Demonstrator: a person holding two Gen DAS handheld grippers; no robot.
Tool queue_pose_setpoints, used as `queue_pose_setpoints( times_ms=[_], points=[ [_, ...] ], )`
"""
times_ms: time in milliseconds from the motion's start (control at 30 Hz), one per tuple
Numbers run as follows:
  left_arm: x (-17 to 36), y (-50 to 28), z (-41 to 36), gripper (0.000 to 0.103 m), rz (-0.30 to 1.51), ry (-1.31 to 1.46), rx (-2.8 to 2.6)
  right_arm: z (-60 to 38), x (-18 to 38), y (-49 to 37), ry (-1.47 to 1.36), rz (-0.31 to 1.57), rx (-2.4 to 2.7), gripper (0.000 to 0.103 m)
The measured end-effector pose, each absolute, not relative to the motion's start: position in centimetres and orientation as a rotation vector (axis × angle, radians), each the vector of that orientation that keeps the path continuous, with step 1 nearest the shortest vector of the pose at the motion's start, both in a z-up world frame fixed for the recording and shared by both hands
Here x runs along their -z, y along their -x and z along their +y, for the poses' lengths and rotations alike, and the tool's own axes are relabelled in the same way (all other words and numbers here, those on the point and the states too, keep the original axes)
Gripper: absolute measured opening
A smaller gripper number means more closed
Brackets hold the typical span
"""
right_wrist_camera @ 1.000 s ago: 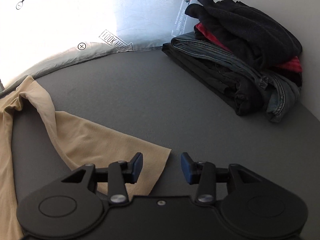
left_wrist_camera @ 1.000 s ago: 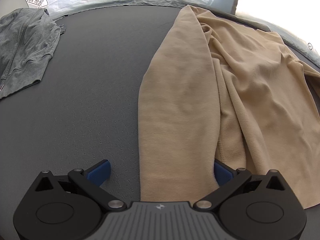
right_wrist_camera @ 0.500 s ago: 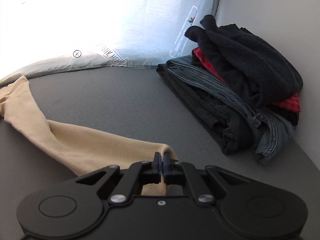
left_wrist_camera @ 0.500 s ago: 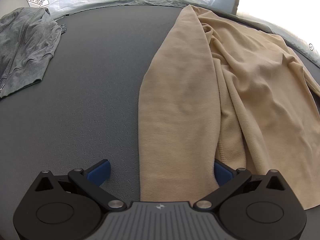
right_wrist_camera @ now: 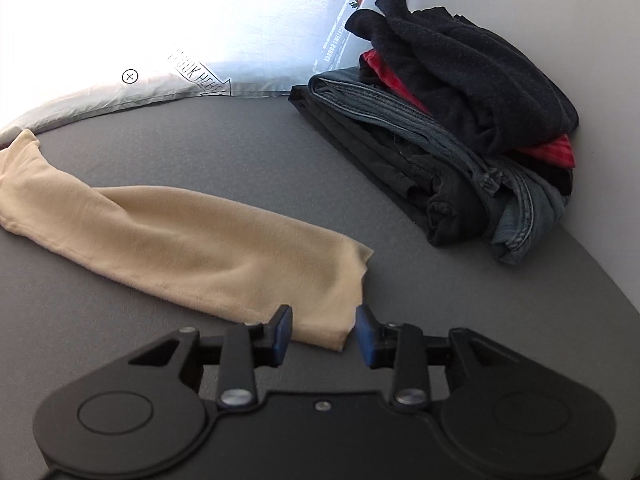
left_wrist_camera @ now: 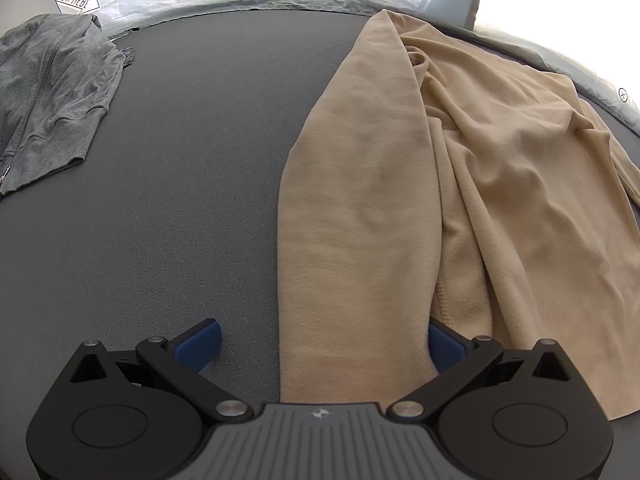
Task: Fold clothes
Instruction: 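Grasp a sleeve cuff with the right tool and pull it straight outward, then grasp the other sleeve with the left tool and pull it straight outward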
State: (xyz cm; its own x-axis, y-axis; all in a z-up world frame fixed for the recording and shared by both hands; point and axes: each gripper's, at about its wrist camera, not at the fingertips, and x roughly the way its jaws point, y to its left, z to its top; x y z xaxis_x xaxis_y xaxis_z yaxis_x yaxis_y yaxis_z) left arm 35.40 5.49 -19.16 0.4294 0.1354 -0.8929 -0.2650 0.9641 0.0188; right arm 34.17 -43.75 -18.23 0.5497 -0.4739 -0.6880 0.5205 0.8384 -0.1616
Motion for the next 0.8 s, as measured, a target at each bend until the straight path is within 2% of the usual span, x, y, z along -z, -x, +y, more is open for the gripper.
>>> queue_pose_setpoints(
  times_ms=[100,167,200,233,267,333,367,400,533,700,767,800],
  points=[
    [18.9,-34.9,5.1,0.103,1.118,0.103,-0.25,-41.4,18.5,-33.5,-0.03,0.811,0.525,0.037],
    [18.6,-34.2,4.5,0.098,1.1,0.04,-0.226,-39.7,18.5,-33.1,0.002,0.81,0.494,0.037],
    [18.4,-33.9,4.1,0.087,1.084,0.018,-0.2,-39.0,18.5,-33.0,0.015,0.811,0.481,0.037],
    [18.1,-33.6,3.8,0.071,1.069,0.006,-0.166,-38.3,18.5,-32.8,0.027,0.811,0.469,0.037],
    [18.0,-33.4,3.5,0.062,1.062,0.0,-0.137,-37.6,18.5,-32.8,0.039,0.813,0.459,0.037],
    [17.7,-33.4,3.1,0.031,1.048,-0.023,-0.097,-36.6,18.4,-32.7,0.059,0.818,0.441,0.037],
    [17.4,-33.4,3.3,0.022,1.037,-0.019,-0.087,-36.2,18.3,-32.6,0.062,0.821,0.432,0.037],
    [17.1,-33.4,3.4,0.008,1.025,-0.014,-0.077,-35.8,18.2,-32.5,0.064,0.824,0.424,0.037],
    [14.2,-33.3,7.9,0.008,0.951,0.116,-0.121,-34.6,18.1,-31.6,0.082,0.836,0.417,0.037],
    [7.6,-32.7,21.2,0.009,0.757,0.277,-0.447,-33.7,18.0,-30.5,0.084,0.854,0.428,0.037],
    [6.2,-31.9,26.5,0.022,0.707,0.378,-0.632,-33.2,17.9,-30.3,0.077,0.859,0.421,0.037],
    [5.7,-31.5,29.0,0.039,0.683,0.424,-0.723,-33.0,17.9,-30.2,0.073,0.862,0.416,0.037]
  ],
)
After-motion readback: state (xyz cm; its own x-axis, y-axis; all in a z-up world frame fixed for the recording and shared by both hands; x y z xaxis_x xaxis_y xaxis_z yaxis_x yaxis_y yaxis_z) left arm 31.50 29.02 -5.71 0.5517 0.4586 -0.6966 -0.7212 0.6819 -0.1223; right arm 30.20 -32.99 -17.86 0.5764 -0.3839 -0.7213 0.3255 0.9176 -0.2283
